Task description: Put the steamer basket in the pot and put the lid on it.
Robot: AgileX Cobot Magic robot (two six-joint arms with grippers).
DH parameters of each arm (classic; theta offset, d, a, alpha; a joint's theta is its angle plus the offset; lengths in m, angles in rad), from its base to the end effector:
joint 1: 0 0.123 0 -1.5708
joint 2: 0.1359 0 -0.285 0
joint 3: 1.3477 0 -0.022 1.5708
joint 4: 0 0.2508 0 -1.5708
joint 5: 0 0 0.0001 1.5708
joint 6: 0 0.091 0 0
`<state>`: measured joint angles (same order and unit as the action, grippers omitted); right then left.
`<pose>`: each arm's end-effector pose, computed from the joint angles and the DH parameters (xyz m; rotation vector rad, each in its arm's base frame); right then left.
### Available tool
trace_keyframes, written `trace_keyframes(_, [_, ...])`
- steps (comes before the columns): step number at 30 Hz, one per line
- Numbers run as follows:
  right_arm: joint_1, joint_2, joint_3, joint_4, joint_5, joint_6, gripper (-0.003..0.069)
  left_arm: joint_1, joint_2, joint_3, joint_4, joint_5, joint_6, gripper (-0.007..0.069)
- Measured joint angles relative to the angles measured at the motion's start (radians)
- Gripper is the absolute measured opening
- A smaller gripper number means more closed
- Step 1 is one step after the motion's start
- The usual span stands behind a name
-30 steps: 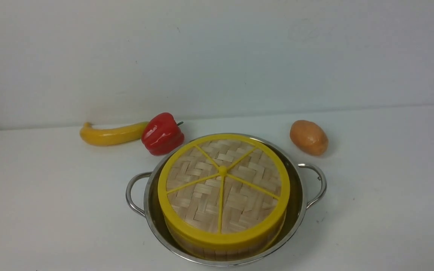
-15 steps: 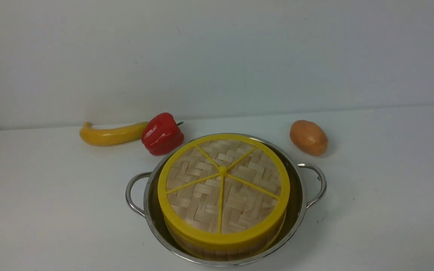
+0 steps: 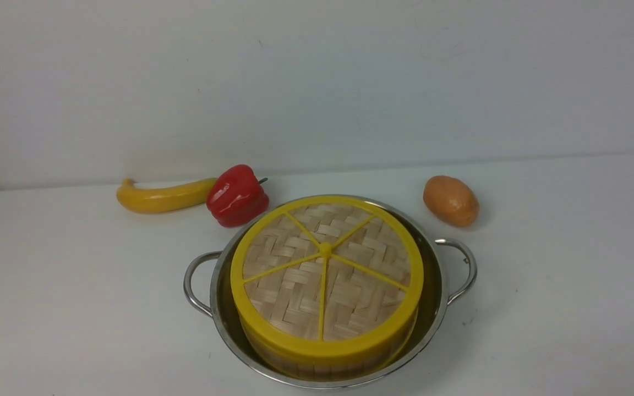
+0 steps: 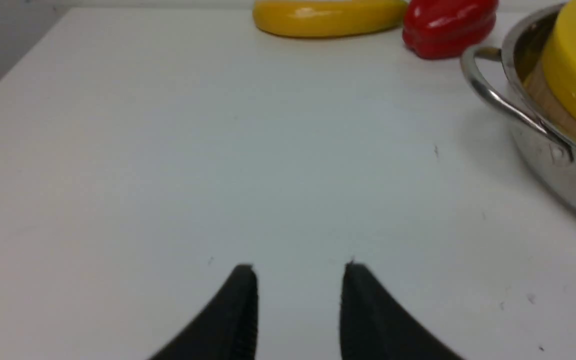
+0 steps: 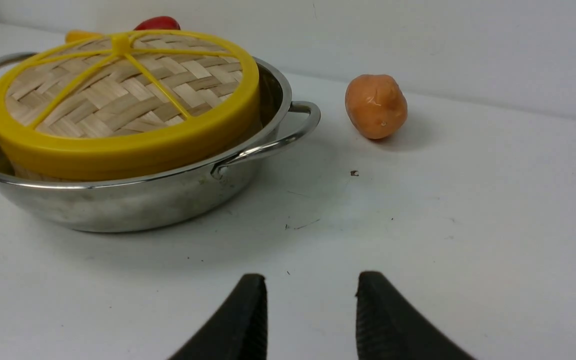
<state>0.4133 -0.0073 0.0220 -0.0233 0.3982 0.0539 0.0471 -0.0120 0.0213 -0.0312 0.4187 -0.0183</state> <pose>0.0480 0.0202 0.1705 -0.3549 1.8739 0.2942 0.0512 0.0013 0.1692 -0.0812 1.9097 -0.0119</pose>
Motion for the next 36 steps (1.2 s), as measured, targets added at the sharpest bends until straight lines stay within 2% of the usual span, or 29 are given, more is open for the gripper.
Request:
trace_keyframes(8, [0.0,0.0,0.0,0.0,0.0,0.0,0.0241,0.0,0.0,0.002,-0.019,-0.01,0.044,0.0229])
trace_keyframes(31, [0.0,0.0,0.0,0.0,0.0,0.0,0.0241,0.0,0.0,0.004,-0.022,-0.026,0.053,0.0238])
trace_keyframes(34, [-0.019,0.0,0.0,0.0,0.0,0.0,0.0241,0.0,0.0,0.004,-0.022,-0.026,0.053,0.0238])
trace_keyframes(36, [-0.074,0.0,0.0,0.0,0.0,0.0,0.0241,0.0,0.0,0.004,-0.022,-0.026,0.053,0.0238])
